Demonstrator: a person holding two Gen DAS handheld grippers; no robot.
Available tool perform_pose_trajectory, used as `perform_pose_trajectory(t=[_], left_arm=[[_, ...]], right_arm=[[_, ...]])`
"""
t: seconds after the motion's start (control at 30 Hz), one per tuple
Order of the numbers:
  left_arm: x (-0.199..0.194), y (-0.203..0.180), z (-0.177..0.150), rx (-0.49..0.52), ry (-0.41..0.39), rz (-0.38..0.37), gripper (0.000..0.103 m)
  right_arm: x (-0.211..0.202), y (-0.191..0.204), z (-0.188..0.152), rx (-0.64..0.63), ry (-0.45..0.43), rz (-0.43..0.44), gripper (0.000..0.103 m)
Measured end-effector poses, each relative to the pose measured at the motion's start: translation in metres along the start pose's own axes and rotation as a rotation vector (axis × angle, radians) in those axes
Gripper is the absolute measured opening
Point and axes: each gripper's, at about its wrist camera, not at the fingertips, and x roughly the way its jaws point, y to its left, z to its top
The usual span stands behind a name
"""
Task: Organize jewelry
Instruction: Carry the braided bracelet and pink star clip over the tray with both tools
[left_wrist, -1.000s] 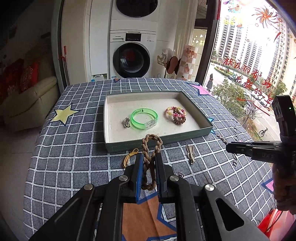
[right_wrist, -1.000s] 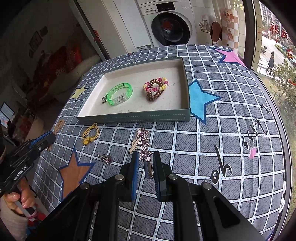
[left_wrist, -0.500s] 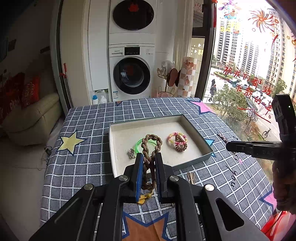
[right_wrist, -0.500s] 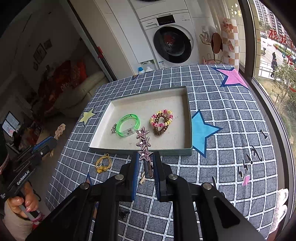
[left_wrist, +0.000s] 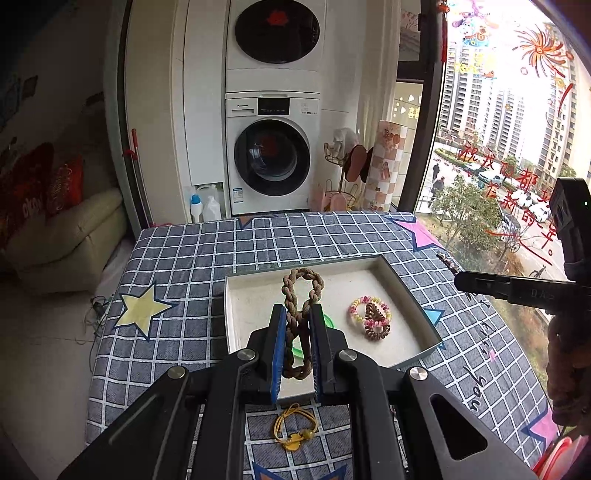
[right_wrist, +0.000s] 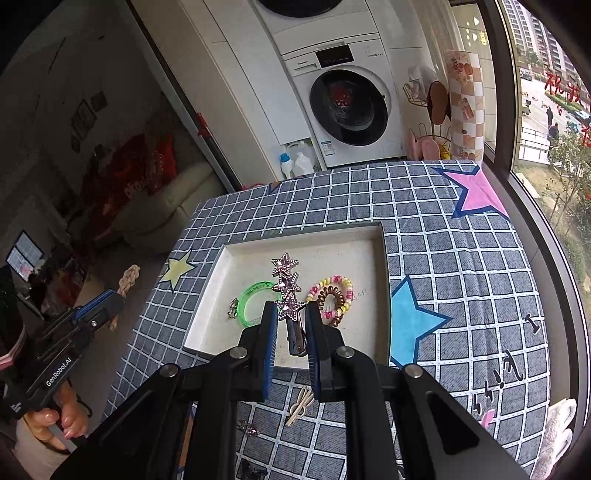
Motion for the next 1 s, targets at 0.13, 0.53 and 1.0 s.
perform_pose_trajectory(t=[0.13, 0.53, 1.0], left_arm=[[0.025, 0.003, 0.002, -0.017, 0.026, 0.003, 0.025], [0.106, 0.005, -0.021, -0.046, 0.127, 0.028, 0.025], [0.160, 0.006, -0.040, -0.036, 0.197, 0.085, 0.025]], right_arm=[[0.014, -0.002, 0.011, -0.006, 0.003, -0.008, 0.017], [0.083, -0.030, 0.011, 0.044, 0.065, -0.047, 0.017], [0.143, -0.058, -0.002, 0.064, 0.113, -0.125, 0.017]])
